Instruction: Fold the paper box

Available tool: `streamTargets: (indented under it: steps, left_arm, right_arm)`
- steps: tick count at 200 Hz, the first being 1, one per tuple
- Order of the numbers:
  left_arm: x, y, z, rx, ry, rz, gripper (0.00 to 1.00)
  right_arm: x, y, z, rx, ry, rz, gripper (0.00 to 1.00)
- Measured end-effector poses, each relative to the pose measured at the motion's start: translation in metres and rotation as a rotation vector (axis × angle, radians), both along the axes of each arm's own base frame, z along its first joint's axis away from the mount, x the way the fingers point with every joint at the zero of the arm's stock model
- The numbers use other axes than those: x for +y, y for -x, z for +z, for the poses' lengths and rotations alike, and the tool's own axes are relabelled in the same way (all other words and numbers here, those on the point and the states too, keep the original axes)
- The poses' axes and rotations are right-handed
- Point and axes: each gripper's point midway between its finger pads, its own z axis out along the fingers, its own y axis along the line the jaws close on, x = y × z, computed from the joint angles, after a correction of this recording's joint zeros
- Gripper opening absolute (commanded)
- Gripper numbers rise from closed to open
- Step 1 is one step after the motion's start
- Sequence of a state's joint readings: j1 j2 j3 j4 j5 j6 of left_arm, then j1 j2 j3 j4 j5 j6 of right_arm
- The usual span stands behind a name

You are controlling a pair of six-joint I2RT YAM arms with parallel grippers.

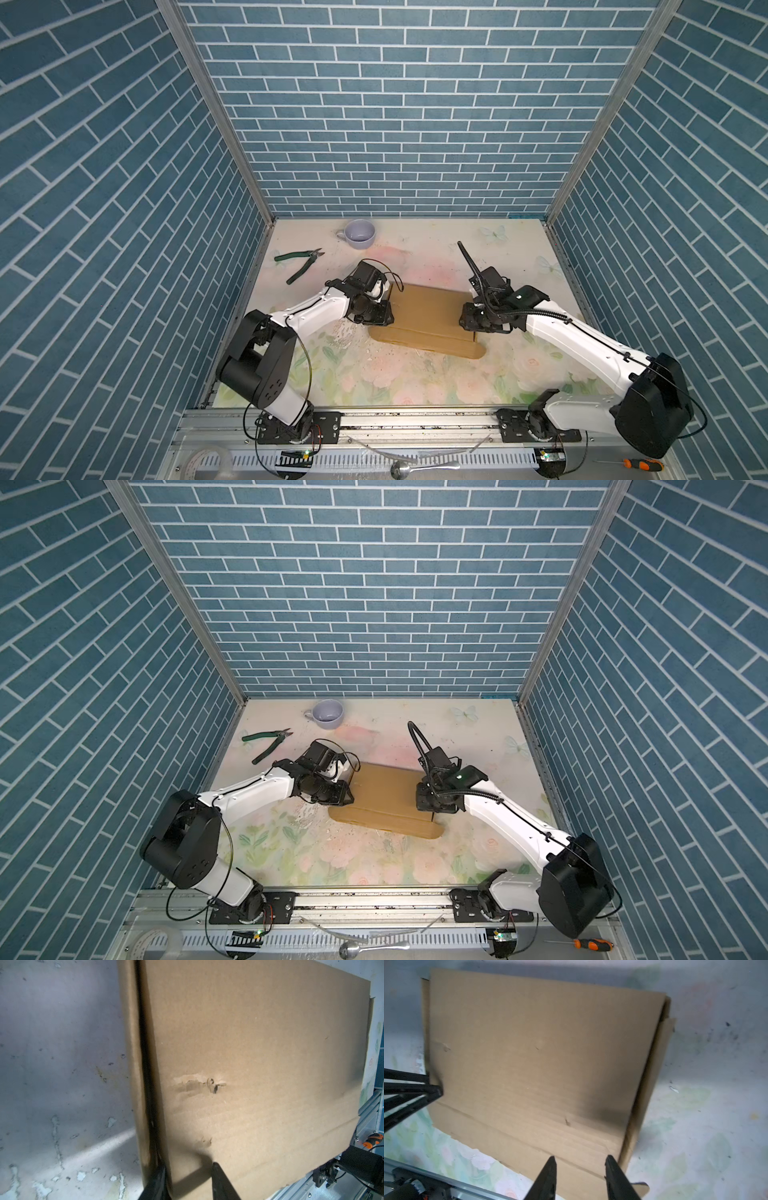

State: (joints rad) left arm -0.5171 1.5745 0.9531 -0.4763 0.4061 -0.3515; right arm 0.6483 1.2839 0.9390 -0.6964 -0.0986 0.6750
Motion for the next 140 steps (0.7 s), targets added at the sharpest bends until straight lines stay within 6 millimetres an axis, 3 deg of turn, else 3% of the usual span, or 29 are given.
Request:
streamTargets:
  steps: [17, 48, 70, 98, 123, 140]
  left_arm:
    - [0.0, 0.0, 0.001, -0.004, -0.003, 0.005, 0.44]
    - [0.004, 0.0, 0.002, -0.016, -0.023, 0.002, 0.48]
    - [0.012, 0.0, 0.005, -0.017, -0.061, 0.004, 0.49]
    - [0.015, -0.007, 0.03, -0.066, -0.098, 0.0, 0.49]
    - [0.0, -0.016, 0.056, -0.134, -0.056, -0.018, 0.48]
    - [-0.008, -0.016, 0.054, -0.14, -0.023, -0.029, 0.45]
  right_arm:
    - [0.006, -0.005, -0.009, 0.002, -0.026, -0.007, 0.36]
    - [0.003, -0.002, -0.05, 0.087, 0.001, -0.013, 0.33]
    - [0.01, -0.01, -0.048, 0.056, -0.024, -0.002, 0.33]
    - [0.012, -0.011, -0.048, 0.055, -0.028, 0.004, 0.33]
    - [0.012, -0.012, -0.047, 0.058, -0.02, 0.014, 0.33]
    - [0.013, -0.012, -0.044, 0.058, -0.017, 0.022, 0.35]
